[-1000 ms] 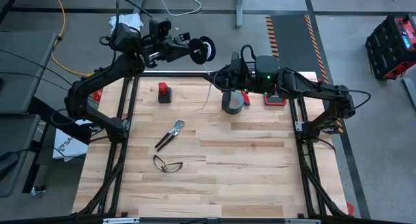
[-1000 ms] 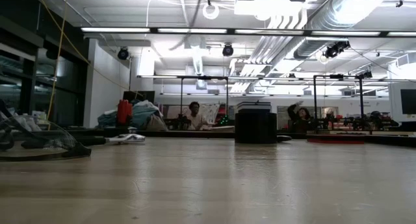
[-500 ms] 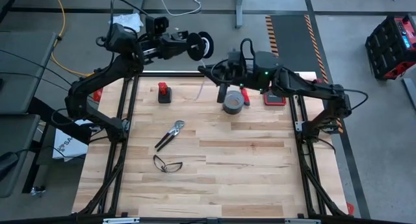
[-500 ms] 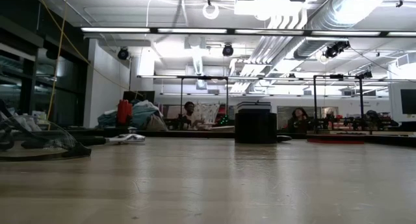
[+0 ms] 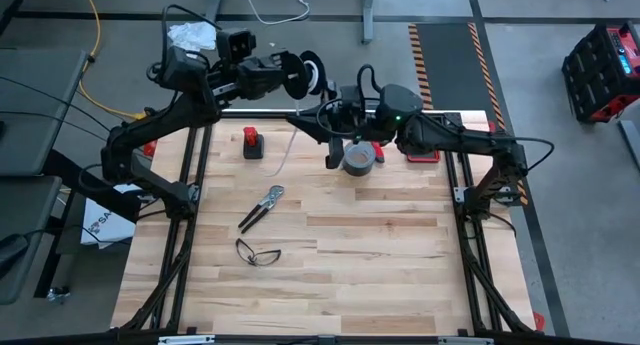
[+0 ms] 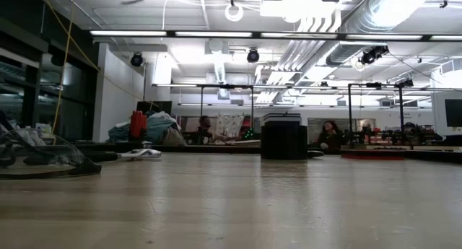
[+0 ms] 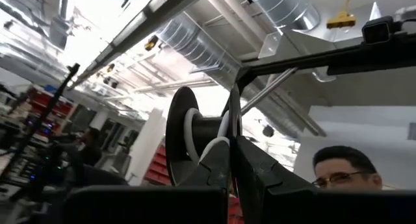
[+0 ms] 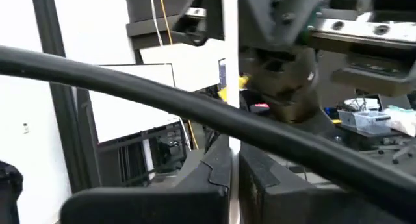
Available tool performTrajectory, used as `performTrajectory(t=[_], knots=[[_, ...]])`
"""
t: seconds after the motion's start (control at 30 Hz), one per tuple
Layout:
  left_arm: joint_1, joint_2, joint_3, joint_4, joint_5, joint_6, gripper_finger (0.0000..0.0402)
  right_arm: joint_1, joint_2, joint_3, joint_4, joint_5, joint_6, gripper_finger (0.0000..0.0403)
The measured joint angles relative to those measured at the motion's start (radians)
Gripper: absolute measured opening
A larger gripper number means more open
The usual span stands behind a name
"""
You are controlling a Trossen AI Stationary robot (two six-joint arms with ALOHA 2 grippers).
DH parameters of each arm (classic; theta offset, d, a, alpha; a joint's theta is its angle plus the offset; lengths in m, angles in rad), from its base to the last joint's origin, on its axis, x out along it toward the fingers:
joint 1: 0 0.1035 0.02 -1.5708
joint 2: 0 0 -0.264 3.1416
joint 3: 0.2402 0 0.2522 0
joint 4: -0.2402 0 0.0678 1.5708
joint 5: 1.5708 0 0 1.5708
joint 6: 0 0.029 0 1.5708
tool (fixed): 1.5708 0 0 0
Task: Coil cords
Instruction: Uncoil the white wire from the black spool
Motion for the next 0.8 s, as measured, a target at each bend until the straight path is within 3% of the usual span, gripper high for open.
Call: performTrajectory(t=[0.2,0.4,0.57,0.8], knots=[[-0.004,-0.011,0.029,-0.017,0.029,-0.094,0.0003,0.012,-0.001,0.000,-0.001,-0.011,-0.017,0.0000],[-0.070,-0.033,0.043,-0.179,0.175,-0.165,0.0003,0.015,0.001,-0.003,-0.054,-0.064,-0.037,0.0000],[-0.084,-0.080,0.043,-0.440,0.198,0.043,0.0003,0.010,0.003,-0.005,-0.130,-0.107,-0.083,0.0001],[0.006,-0.228,0.047,-0.705,0.123,0.372,0.0003,-0.027,0.003,-0.010,-0.263,-0.131,-0.082,0.0026]])
